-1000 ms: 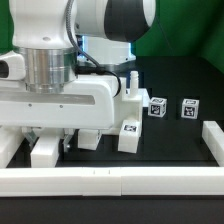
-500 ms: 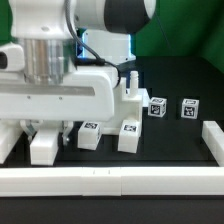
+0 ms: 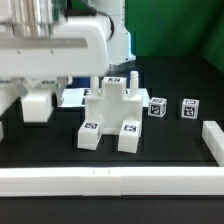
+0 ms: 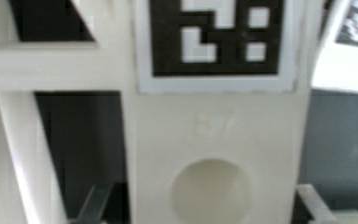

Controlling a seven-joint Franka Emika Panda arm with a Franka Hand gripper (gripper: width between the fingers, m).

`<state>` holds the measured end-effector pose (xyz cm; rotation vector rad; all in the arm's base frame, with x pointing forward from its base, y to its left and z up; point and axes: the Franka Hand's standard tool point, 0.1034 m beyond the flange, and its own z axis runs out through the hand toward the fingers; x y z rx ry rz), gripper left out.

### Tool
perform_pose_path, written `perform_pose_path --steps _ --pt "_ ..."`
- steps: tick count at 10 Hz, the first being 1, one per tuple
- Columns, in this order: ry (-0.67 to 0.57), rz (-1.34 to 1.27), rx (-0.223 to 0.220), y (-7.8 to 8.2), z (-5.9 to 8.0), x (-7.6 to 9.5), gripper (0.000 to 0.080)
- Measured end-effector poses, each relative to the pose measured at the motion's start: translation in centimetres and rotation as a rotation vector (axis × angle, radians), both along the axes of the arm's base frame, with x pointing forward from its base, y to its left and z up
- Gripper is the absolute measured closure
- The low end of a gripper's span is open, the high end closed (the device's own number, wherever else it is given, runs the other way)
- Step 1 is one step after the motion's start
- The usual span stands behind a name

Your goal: Assemble chair

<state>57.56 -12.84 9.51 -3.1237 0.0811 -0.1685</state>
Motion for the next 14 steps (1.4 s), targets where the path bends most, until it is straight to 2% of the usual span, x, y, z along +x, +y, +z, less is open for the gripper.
perform_pose_path --steps 1,3,6,7,9,11,13,14 --pt "-0.010 -0.003 0.004 0.0 0.8 0.0 0.0512" --pt "-0.001 -0.003 0.001 0.0 0.1 -0.2 0.0512" --pt "0.001 -0.005 0.002 0.0 0.1 -0.3 0.0512" --pt "0.002 -0.038 0.013 0.4 0.4 -0.9 0.0512" --pt "0.020 -0.084 0.037 3.4 0.7 -3.2 0.0512" --pt "0.007 -0.122 0.063 6.0 3.0 -2.4 0.0511" --pt "0.002 -0.129 0.058 8.5 3.8 -1.6 0.0511" --pt "0.005 -0.123 0.057 7.9 3.5 -1.8 0.0511"
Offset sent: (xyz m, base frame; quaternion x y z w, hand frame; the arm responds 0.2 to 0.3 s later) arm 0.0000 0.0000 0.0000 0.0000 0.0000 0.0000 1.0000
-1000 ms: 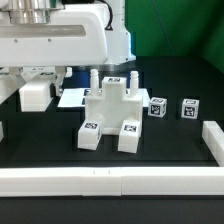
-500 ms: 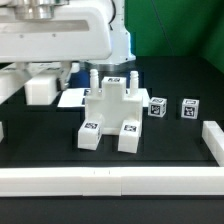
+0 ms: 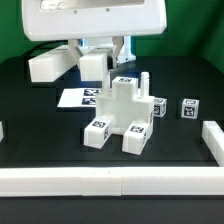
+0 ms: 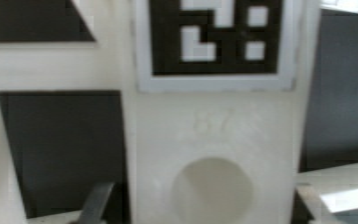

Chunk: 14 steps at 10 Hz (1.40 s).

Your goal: Assemble chair

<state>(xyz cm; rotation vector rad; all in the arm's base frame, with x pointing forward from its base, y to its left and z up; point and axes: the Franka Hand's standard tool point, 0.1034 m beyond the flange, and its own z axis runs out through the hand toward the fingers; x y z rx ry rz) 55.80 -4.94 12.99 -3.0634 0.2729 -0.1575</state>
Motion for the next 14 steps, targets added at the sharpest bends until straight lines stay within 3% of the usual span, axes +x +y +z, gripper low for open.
perform_pose_path --steps 4,7,12,14 --pt "0.009 -0.027 0.002 0.1 -0.3 -0.1 0.0511" --pt "0.063 -0.173 0.032 3.3 -0.1 0.5 0.0511" --pt "0.064 -0.170 0.029 3.6 -0.6 0.6 0.0511" --pt "0.073 -0.161 -0.038 6.1 -0.2 -0.1 0.0511"
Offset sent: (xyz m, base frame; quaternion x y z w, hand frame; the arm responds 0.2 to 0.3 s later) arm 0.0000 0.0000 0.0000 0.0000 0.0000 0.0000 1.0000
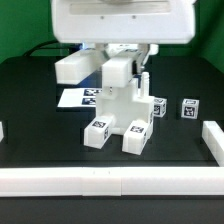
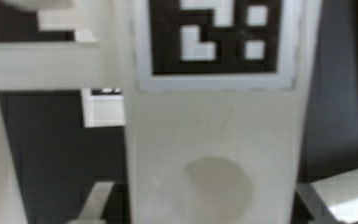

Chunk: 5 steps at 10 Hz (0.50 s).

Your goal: Assemble chair

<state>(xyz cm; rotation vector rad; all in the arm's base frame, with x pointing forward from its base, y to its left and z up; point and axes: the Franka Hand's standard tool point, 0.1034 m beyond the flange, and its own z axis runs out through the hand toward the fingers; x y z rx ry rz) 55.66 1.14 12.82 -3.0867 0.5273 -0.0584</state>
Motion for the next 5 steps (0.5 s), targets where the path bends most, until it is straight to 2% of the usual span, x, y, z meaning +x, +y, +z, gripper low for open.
perform_pose_path --steps 1,5 --pt "0.001 0.028 -0.005 0.37 -0.04 -0.06 0.0511" --pt "0.005 0.037 -0.005 0.22 -0.31 -0.06 0.0511"
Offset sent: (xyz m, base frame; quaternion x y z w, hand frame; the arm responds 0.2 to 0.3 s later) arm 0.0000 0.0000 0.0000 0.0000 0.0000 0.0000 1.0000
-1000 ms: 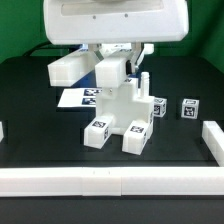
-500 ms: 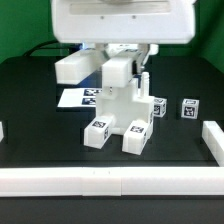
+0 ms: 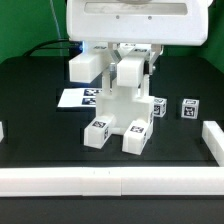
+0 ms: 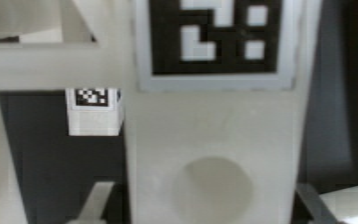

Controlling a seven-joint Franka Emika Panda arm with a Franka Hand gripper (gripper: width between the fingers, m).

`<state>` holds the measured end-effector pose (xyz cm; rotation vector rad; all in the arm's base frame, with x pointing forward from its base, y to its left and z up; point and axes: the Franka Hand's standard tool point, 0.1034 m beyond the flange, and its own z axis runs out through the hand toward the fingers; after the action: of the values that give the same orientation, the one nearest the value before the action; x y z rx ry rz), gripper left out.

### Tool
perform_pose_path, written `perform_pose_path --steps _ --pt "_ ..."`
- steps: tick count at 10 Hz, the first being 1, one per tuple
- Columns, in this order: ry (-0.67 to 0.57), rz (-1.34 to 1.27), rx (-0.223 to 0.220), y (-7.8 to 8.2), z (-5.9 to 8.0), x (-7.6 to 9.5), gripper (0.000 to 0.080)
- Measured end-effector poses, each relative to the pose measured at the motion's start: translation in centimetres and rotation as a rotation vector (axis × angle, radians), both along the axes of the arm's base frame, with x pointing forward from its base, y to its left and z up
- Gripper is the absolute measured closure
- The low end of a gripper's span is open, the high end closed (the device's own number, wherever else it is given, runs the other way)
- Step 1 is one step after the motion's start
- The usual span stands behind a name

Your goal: Assemble chair

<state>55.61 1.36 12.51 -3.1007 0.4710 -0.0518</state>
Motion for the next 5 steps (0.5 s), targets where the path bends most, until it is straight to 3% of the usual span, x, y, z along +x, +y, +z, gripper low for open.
perform_pose_path --steps 5 --pt "0.004 -0.152 0.006 1.3 0.1 -0.9 0.0511"
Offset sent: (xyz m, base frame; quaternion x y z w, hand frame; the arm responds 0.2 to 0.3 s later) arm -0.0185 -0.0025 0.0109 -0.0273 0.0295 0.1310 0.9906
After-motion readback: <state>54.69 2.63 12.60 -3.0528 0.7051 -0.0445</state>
